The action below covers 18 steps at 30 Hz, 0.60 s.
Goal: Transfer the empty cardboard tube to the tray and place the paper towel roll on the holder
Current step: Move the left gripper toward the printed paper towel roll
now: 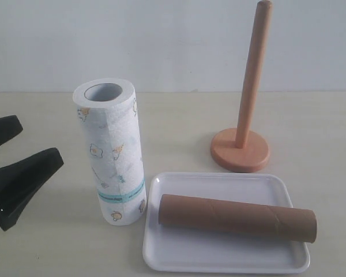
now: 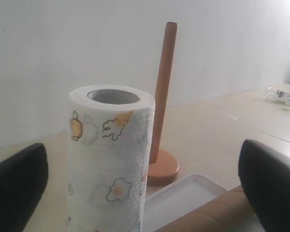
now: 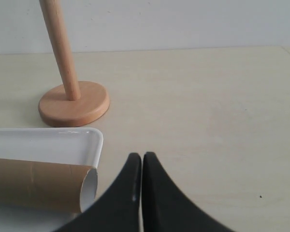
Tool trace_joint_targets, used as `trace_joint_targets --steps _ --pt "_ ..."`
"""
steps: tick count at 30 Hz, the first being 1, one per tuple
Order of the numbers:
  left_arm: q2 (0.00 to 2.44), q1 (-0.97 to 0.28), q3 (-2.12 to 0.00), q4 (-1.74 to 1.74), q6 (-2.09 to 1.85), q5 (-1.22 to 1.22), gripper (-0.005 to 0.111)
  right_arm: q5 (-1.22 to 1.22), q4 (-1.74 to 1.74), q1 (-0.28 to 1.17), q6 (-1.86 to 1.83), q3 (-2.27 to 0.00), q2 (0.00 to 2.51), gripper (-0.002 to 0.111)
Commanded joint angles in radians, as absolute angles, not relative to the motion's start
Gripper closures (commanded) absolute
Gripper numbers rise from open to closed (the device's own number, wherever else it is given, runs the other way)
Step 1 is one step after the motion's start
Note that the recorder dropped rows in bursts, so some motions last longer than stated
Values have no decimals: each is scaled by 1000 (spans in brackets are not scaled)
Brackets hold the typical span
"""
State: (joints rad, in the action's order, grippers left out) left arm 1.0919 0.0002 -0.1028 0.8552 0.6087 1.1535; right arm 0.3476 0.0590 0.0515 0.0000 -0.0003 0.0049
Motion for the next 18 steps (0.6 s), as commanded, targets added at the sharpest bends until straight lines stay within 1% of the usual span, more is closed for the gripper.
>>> trace_joint_targets --steps 1,6,10,18 --pt "1094 3 -106 865 595 1179 -3 337 56 49 0 0 0 108" --pt "1094 3 -106 906 442 1119 -3 337 56 49 0 0 0 108" --pt "1126 3 -106 888 447 1118 -3 337 56 49 0 0 0 108" --pt "1349 3 -106 827 352 1221 -3 349 56 49 0 0 0 108"
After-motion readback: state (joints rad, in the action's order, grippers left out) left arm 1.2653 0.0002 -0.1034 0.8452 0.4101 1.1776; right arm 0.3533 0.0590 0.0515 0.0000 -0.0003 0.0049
